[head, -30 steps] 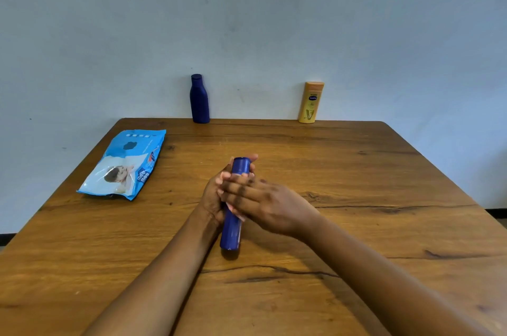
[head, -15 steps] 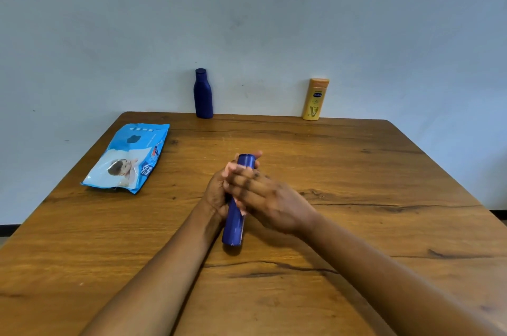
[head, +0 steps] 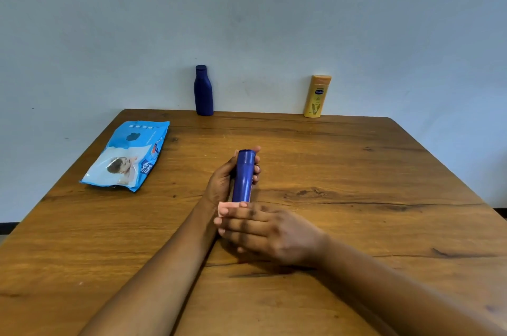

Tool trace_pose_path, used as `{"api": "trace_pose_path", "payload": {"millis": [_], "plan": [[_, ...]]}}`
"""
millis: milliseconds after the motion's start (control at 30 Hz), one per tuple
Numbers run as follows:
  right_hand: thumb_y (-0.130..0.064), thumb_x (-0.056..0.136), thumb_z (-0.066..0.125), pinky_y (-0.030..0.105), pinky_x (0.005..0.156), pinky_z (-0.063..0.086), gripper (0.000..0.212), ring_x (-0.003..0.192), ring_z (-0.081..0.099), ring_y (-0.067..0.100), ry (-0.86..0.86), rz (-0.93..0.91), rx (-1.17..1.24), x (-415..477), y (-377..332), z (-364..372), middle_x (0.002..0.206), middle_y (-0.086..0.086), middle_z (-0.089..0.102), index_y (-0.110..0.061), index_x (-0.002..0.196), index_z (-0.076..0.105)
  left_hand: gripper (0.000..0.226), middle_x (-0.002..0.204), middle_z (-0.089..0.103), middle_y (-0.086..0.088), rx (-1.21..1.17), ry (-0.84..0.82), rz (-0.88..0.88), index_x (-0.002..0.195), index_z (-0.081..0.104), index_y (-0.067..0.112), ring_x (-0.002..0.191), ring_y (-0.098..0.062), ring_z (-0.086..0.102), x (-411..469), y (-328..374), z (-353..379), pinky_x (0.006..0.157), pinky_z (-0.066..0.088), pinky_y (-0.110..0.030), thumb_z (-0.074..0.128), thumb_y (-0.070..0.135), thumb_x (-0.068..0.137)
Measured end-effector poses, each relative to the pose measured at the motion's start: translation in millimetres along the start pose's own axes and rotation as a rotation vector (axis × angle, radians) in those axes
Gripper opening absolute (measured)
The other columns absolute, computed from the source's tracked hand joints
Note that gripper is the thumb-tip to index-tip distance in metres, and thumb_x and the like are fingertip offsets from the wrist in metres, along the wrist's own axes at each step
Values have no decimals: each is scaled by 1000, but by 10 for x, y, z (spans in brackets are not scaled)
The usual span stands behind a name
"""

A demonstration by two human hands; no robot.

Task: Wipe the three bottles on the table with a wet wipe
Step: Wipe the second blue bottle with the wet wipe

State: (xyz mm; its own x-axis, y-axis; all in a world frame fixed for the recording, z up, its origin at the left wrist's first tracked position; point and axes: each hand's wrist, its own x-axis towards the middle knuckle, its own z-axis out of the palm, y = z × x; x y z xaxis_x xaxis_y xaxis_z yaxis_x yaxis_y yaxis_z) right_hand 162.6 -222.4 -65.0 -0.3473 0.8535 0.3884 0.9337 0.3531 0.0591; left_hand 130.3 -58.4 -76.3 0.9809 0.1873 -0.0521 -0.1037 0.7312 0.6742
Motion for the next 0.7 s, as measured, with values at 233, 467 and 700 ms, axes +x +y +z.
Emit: {"api": "trace_pose_path", "payload": {"millis": [233,467,700], "plan": [[-7,92,58,49,102,41,37,134,38,28,113,201,-74,166,392,-60,138,17,48,-1,129,52,39,84,64,-3,-108,24,-63,115,63,10,64,-11,62,-23,-4,-1,50,52,-21,36,34,101],[-9,95,56,41,104,41,39,137,34,21,79,27,-33,-40,81,-14,141,11,46,-7,133,49,41,86,64,-4,-50,20,-25,120,58,7,70,-12,60,17,-7,-3,60,55,-23,41,35,95],[-14,94,53,41,102,42,35,133,40,23,158,193,-13,39,159,-9,136,13,51,-4,128,54,40,85,64,-3,-76,47,-21,117,61,8,68,-11,61,-16,8,24,59,53,-22,41,35,95]]}}
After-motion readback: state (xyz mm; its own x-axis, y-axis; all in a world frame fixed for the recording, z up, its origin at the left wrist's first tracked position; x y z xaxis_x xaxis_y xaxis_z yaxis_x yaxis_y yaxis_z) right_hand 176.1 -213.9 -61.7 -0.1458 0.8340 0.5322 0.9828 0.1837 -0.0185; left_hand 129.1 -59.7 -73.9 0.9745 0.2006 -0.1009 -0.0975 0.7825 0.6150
